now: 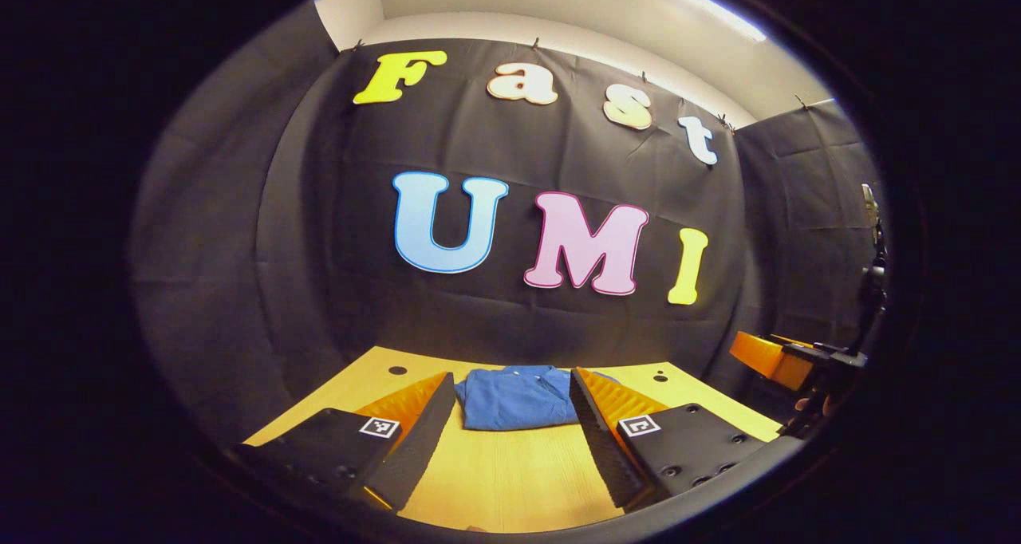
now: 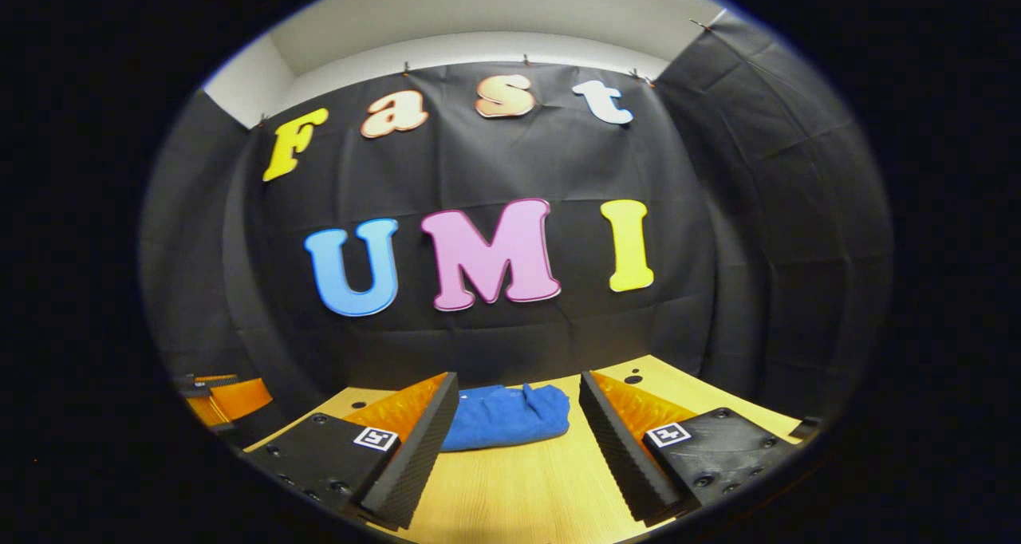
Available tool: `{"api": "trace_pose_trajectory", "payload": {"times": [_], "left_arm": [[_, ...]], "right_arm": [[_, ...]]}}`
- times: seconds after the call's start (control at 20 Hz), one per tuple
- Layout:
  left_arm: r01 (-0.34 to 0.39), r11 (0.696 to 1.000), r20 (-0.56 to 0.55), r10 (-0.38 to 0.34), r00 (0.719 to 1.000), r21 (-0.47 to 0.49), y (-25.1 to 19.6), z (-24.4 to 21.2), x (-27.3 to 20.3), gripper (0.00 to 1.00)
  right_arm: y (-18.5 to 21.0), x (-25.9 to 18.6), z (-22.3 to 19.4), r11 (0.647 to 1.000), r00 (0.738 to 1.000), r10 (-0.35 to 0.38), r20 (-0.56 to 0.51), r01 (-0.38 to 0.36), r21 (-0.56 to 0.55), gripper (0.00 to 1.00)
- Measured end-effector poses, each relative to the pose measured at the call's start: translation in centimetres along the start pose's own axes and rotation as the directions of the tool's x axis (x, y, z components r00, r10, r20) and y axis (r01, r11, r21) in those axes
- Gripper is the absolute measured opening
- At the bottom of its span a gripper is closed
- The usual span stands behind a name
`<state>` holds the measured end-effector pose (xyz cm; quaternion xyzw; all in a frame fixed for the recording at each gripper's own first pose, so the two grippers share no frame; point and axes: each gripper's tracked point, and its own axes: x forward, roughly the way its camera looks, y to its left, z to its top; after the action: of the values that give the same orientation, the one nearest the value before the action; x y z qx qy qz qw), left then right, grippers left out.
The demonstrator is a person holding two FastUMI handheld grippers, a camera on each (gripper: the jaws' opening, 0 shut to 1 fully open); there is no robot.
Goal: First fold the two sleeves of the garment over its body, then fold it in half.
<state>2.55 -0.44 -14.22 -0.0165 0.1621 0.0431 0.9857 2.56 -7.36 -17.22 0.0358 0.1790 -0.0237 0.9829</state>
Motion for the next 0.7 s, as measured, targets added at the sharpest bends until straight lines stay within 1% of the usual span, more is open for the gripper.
{"api": "trace_pose_trajectory", "payload": {"times": [0.05,0.1,0.15,0.2,0.3,0.35,0.45,0.55,0.7], "left_arm": [[0.002,1.000,0.017,-0.002,1.000,0.011,0.0,0.6,-1.1,0.82],[0.009,1.000,0.033,-0.010,0.999,0.024,-0.2,1.3,-2.0,0.82],[0.010,0.999,0.050,-0.012,0.999,0.039,-0.4,1.8,-2.7,0.83],[0.014,0.999,0.070,-0.017,0.997,0.049,-0.4,2.5,-3.2,0.82],[0.032,0.997,0.082,-0.039,0.996,0.075,-1.1,3.1,-3.7,0.82],[0.041,0.995,0.088,-0.049,0.995,0.090,-1.2,3.5,-3.9,0.82],[0.063,0.992,0.105,-0.074,0.992,0.109,-1.5,3.9,-4.2,0.82],[0.080,0.989,0.115,-0.094,0.989,0.121,-1.6,4.0,-4.5,0.82],[0.077,0.991,0.117,-0.090,0.989,0.112,-1.2,4.0,-4.7,0.82]], "right_arm": [[0.7,-1.0,0.9,1.000,1.000,0.018,0.021,-0.018,-0.007,0.96],[1.6,-1.8,2.0,0.999,0.998,0.038,0.051,-0.037,-0.019,1.00],[2.3,-2.5,2.7,0.998,0.996,0.055,0.074,-0.053,-0.039,0.96],[2.9,-2.9,3.3,0.995,0.992,0.074,0.104,-0.066,-0.073,0.96],[3.9,-3.5,4.4,0.987,0.986,0.098,0.138,-0.079,-0.140,0.96],[4.5,-4.0,4.8,0.985,0.983,0.110,0.148,-0.088,-0.149,0.96],[5.3,-4.6,4.9,0.985,0.981,0.121,0.153,-0.101,-0.137,0.96],[5.9,-5.1,4.3,0.987,0.982,0.136,0.133,-0.122,-0.104,0.96],[5.3,-5.7,3.6,0.992,0.989,0.109,0.104,-0.101,-0.081,0.96]]}}
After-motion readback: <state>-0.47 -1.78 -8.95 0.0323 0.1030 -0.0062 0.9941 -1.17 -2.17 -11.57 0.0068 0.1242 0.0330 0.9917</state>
